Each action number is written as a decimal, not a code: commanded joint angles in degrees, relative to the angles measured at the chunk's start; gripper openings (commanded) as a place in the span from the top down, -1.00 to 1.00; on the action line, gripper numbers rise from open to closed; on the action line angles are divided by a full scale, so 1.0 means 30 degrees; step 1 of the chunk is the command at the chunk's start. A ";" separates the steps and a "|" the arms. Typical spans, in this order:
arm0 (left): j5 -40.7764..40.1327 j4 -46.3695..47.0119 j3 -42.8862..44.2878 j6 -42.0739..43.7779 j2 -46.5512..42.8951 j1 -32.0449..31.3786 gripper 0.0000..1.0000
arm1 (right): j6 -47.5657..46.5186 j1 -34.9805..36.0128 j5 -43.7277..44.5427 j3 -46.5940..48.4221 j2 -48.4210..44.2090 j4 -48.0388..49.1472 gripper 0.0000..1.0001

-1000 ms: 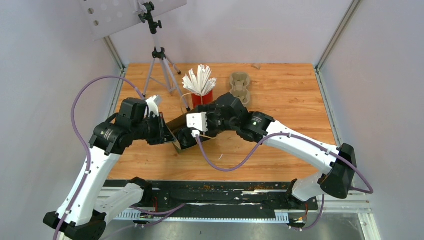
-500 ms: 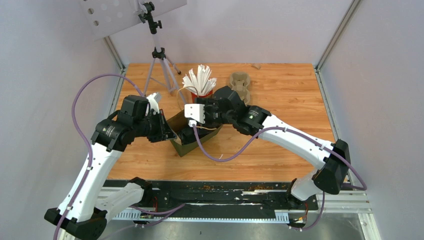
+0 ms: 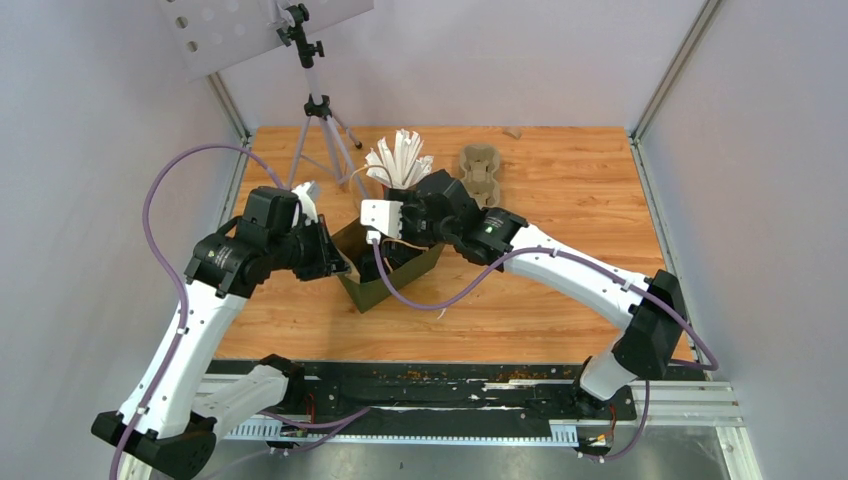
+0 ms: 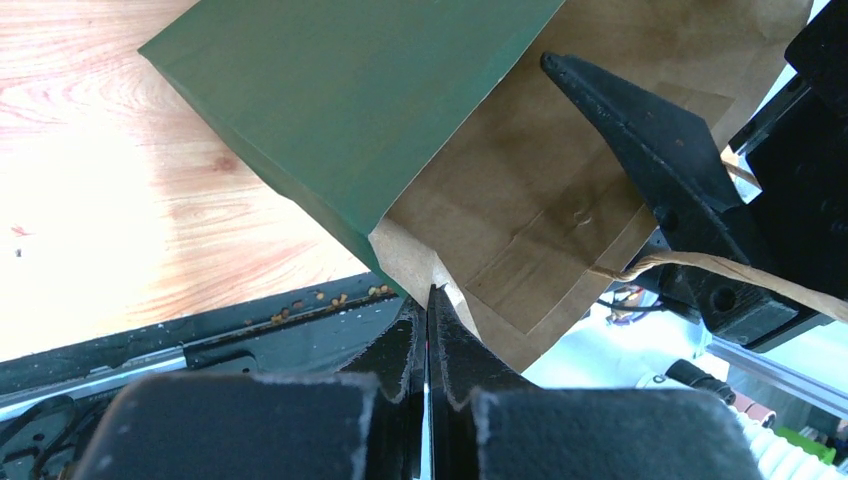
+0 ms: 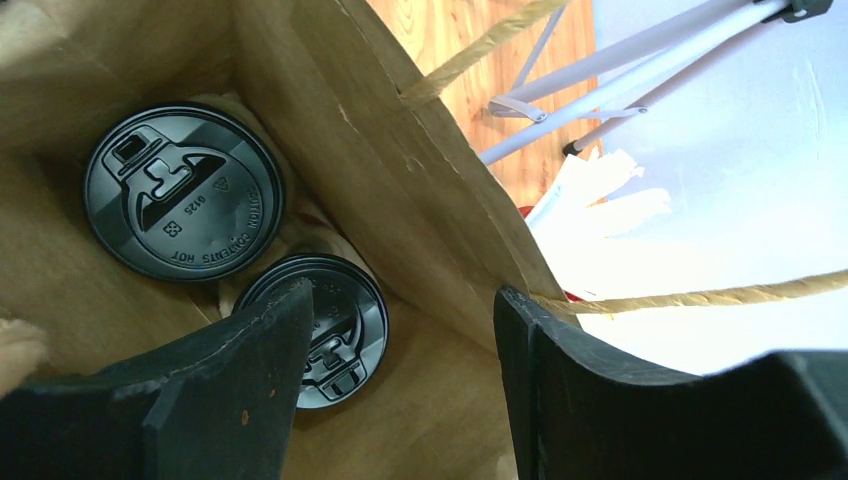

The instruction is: Pack the takeout coffee

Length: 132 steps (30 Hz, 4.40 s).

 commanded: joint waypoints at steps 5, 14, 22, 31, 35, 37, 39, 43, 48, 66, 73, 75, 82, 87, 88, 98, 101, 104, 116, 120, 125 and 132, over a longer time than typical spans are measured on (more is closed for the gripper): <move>-0.0284 0.0054 0.0664 0.0303 0.0104 0.0395 1.00 | -0.0034 -0.0236 0.1217 0.0232 -0.0327 0.0519 -0.30; -0.0228 -0.0160 0.0790 0.0685 0.0254 0.0680 1.00 | -0.1070 -0.0601 0.2057 0.0181 -0.0715 0.0603 -0.31; -0.0272 -0.0310 0.0912 0.0954 0.0419 0.0806 1.00 | -0.1503 -0.0603 0.3895 0.0866 -0.0224 0.1214 -0.16; -0.0678 -0.0325 0.1216 0.1052 0.0708 0.0959 0.99 | -0.0606 -0.0603 0.3672 0.1550 -0.0195 0.1946 -0.14; -0.0935 -0.0389 0.1314 0.1021 0.0705 0.0959 0.98 | -0.0087 -0.0633 0.4129 0.1846 -0.0265 0.2277 -0.14; -0.1050 -0.0426 0.1375 0.1034 0.0712 0.0987 0.96 | 0.0195 -0.0675 0.4567 0.2003 -0.0276 0.2370 -0.15; -0.1224 -0.0420 0.1443 0.1001 0.0671 0.0989 0.95 | 0.0282 -0.0743 0.5046 0.2119 -0.0190 0.2395 -0.16; -0.1468 -0.0427 0.1365 0.0961 0.0673 0.0989 0.95 | 0.0252 -0.1042 0.6173 0.1887 -0.0035 0.3088 -0.16; -0.1594 -0.0261 0.1400 0.1008 0.0720 0.1018 0.93 | 0.0616 -0.1590 0.6689 0.2391 0.0285 0.3433 -0.17; -0.3717 -0.1283 0.4320 0.2242 0.1101 0.1019 0.09 | 1.4065 -0.5662 0.4660 0.7876 0.3645 0.1753 -0.25; -0.4620 -0.1162 0.5686 0.4565 0.0916 0.1017 -0.20 | 1.5332 -0.6561 0.2071 1.0507 0.6287 0.0546 0.00; -0.4617 -0.0742 0.5792 0.5075 0.0654 0.1018 -0.27 | 1.5303 -0.6604 0.1437 1.1038 0.6919 0.0005 0.08; -0.5451 -0.0625 0.6081 0.6069 0.0177 0.1019 -0.45 | 1.4974 -0.6607 0.0300 1.0905 0.7332 -0.1060 0.11; -0.5633 -0.0506 0.6081 0.6117 -0.0054 0.1019 -0.47 | 1.4749 -0.6580 0.0022 1.0527 0.7490 -0.1725 0.12; -0.5615 -0.0462 0.6044 0.6135 -0.0088 0.1019 -0.47 | 1.4707 -0.6605 0.0011 1.0338 0.7455 -0.1596 0.12; -0.5443 -0.0499 0.6046 0.6234 0.0024 0.1019 -0.47 | 1.4667 -0.6602 0.0026 0.9953 0.7918 -0.1688 0.13; -0.5486 -0.0573 0.6021 0.6252 -0.0060 0.1022 -0.47 | 1.4618 -0.6594 -0.0076 1.0024 0.8107 -0.1671 0.14; -0.5514 -0.0573 0.6010 0.6191 -0.0159 0.1019 -0.47 | 1.4501 -0.6593 -0.0178 1.0250 0.8383 -0.1890 0.15; -0.5662 -0.0574 0.5834 0.6161 -0.0565 0.1019 -0.47 | 1.4121 -0.6606 -0.0149 1.0712 0.8076 -0.1983 0.83; -0.5613 -0.0404 0.5812 0.6208 -0.0537 0.1019 -0.47 | 1.3808 -0.6581 -0.0127 1.1697 0.7740 -0.2532 0.96; -0.5245 0.0044 0.5500 0.6114 -0.0616 0.1019 -0.47 | 1.3648 -0.6586 -0.0109 1.1788 0.6818 -0.2722 0.96; -0.4978 0.0144 0.5648 0.6313 -0.0386 0.1026 -0.47 | 1.3631 -0.6608 -0.0014 1.0842 0.6209 -0.2607 0.79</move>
